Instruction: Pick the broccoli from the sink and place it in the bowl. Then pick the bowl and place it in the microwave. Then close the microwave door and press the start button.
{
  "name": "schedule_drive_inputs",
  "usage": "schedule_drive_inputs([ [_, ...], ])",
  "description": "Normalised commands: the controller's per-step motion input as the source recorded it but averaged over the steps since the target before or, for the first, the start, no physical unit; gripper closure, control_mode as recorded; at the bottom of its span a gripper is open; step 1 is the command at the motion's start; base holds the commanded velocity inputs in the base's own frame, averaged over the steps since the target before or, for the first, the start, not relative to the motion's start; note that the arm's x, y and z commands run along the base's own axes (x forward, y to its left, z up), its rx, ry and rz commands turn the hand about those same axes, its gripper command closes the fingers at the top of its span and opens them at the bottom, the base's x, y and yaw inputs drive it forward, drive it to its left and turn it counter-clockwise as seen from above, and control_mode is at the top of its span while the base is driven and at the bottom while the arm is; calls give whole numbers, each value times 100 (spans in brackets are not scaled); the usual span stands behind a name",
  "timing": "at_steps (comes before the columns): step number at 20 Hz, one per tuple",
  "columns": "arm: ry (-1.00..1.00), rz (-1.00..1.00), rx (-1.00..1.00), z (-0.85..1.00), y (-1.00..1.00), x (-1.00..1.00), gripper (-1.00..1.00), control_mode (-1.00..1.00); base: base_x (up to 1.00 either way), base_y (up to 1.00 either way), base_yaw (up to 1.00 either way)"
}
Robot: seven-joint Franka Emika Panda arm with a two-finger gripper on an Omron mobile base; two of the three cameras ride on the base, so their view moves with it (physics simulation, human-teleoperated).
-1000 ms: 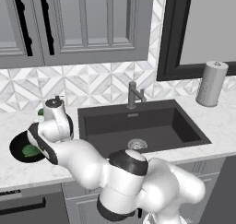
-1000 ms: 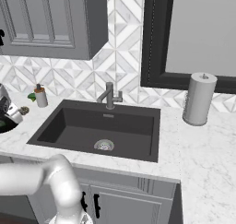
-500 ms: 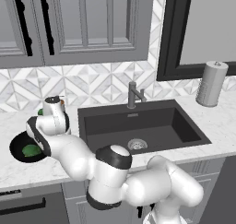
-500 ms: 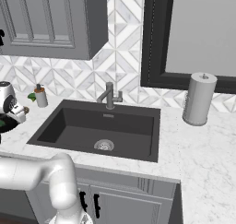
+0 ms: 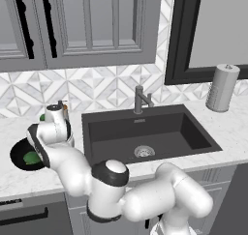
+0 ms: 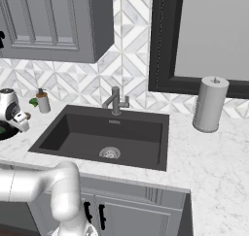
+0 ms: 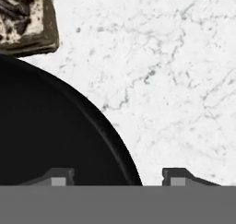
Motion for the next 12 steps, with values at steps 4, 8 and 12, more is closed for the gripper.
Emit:
schedule_drive_inputs([
  [4, 0, 1, 0, -15, -1, -1, 100, -100, 0, 0, 0],
  [8, -6, 0, 3, 9, -23, -25, 100, -100, 0, 0, 0],
  [12, -10, 0, 2, 77, -49, -50, 100, -100, 0, 0, 0],
])
